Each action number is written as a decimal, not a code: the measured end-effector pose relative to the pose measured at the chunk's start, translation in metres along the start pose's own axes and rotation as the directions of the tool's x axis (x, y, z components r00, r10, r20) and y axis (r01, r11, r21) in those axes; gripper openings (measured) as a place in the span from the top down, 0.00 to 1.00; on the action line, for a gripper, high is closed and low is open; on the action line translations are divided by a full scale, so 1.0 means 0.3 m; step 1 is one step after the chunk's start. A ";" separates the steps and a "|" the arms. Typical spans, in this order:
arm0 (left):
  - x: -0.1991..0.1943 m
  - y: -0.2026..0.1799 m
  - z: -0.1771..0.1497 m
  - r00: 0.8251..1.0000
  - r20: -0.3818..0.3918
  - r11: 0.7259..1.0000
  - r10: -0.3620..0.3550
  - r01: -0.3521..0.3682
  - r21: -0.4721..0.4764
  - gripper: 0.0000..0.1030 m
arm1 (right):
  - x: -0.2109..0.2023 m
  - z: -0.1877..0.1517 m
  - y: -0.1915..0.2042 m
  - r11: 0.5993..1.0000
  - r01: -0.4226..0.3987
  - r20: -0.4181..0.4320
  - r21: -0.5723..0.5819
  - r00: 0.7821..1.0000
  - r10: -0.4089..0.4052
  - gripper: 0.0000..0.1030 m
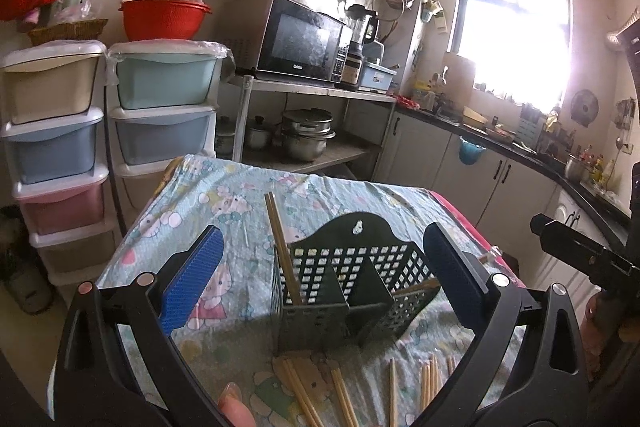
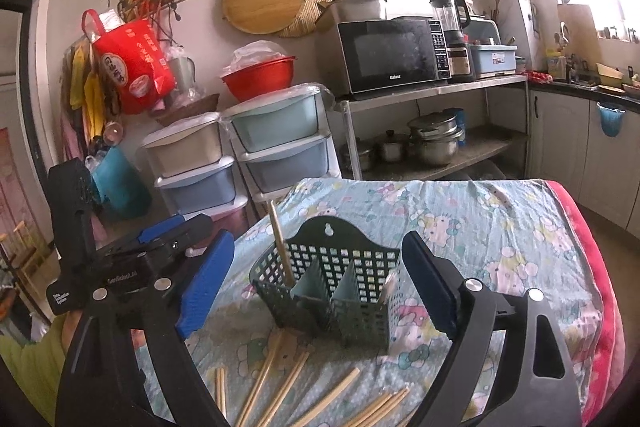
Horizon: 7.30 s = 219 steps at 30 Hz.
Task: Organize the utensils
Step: 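Withdraw both grippers from the caddy back toward the loose chopsticks, then close the left gripper on a chopstick while the right gripper grasps another, then lift both held chopsticks upright and carry them above the green caddy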
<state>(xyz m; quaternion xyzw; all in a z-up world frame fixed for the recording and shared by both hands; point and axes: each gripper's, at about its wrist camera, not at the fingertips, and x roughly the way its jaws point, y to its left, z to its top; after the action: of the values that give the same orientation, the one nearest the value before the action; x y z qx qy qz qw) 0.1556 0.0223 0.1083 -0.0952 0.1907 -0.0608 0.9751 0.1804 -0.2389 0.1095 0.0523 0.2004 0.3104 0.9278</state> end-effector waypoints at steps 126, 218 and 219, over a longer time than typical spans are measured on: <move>0.193 0.110 -0.220 0.943 -0.314 0.982 -0.113 0.059 -0.178 0.97 | 0.064 -0.239 -0.167 0.982 0.013 -0.213 0.188 0.977 0.028 0.96; 0.075 -0.138 0.341 0.991 0.060 0.993 -0.120 0.119 0.018 0.97 | 0.029 0.428 0.044 0.992 -0.122 0.174 -0.032 0.977 0.125 0.98; 0.082 -0.138 0.338 0.991 0.058 0.993 -0.117 0.116 0.018 0.97 | 0.037 0.427 0.038 0.993 -0.116 0.173 -0.029 0.978 0.120 0.98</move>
<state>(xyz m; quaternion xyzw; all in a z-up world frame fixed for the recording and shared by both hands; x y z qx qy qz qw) 0.2138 -0.0055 0.2003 -0.1009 0.1558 -0.1163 0.9757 0.2341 -0.2195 0.2255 0.0825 0.1120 0.3610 0.9221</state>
